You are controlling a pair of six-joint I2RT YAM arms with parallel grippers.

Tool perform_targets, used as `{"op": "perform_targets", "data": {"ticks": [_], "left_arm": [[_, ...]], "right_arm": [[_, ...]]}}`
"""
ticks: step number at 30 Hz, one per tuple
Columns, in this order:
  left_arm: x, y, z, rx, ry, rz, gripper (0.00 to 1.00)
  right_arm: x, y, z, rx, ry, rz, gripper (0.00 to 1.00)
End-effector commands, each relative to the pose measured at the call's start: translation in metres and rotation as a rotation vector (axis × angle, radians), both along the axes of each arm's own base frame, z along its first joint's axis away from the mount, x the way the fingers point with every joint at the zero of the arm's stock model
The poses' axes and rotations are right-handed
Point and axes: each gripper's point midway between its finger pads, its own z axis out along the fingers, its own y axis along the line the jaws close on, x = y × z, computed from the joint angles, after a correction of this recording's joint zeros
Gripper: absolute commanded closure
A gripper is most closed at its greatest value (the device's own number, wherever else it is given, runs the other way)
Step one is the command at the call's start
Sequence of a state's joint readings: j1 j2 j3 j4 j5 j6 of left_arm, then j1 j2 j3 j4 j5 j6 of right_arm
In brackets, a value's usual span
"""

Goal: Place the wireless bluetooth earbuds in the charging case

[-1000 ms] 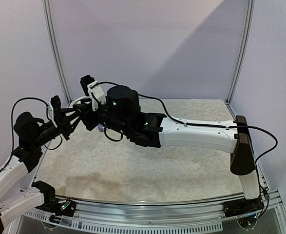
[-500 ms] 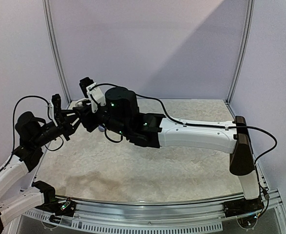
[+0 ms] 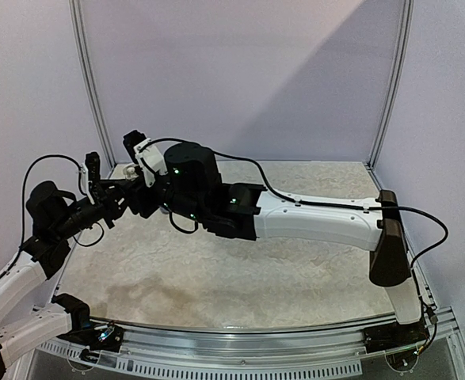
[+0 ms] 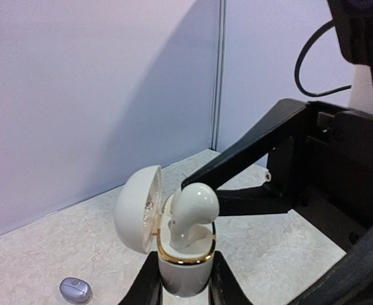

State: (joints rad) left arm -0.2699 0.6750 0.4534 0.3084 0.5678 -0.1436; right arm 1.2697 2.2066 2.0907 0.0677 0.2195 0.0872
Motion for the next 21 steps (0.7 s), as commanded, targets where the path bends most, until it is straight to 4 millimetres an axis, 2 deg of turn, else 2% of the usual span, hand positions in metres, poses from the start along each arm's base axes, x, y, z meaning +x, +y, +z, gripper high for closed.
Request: {"op": "perform_targets", "data": {"ticks": [1, 10, 12, 15, 16, 17, 18, 21], "left_arm": [[-0.003, 0.0, 0.015, -0.01, -0.05, -0.006, 1.0], [-0.001, 0.001, 0.008, 0.007, -0.03, 0.004, 1.0], [0.0, 0.001, 0.003, 0.029, -0.023, 0.007, 1.0], [0.002, 0.002, -0.011, 0.107, -0.023, 0.017, 1.0], [0.003, 0.003, -0.017, 0.169, -0.052, 0.022, 1.0], [0.002, 0.003, -0.023, 0.222, -0.074, 0.021, 1.0], [0.001, 0.002, -0.029, 0.292, -0.113, 0.01, 1.0], [-0.014, -0.001, -0.054, 0.542, -0.264, -0.074, 1.0]], "right_arm": [[0.01, 0.001, -0.034, -0.116, 0.005, -0.039, 0.36], [0.004, -0.002, -0.026, -0.143, -0.034, -0.023, 0.29], [-0.001, -0.003, -0.016, -0.131, -0.038, 0.004, 0.29], [-0.016, -0.01, 0.011, -0.123, -0.08, 0.074, 0.29], [-0.02, -0.015, 0.023, -0.113, -0.087, 0.089, 0.29], [-0.024, -0.018, 0.026, -0.119, -0.086, 0.104, 0.29], [-0.028, -0.027, 0.04, -0.106, -0.09, 0.113, 0.29], [-0.035, -0.047, 0.061, -0.074, -0.073, 0.119, 0.29]]}}
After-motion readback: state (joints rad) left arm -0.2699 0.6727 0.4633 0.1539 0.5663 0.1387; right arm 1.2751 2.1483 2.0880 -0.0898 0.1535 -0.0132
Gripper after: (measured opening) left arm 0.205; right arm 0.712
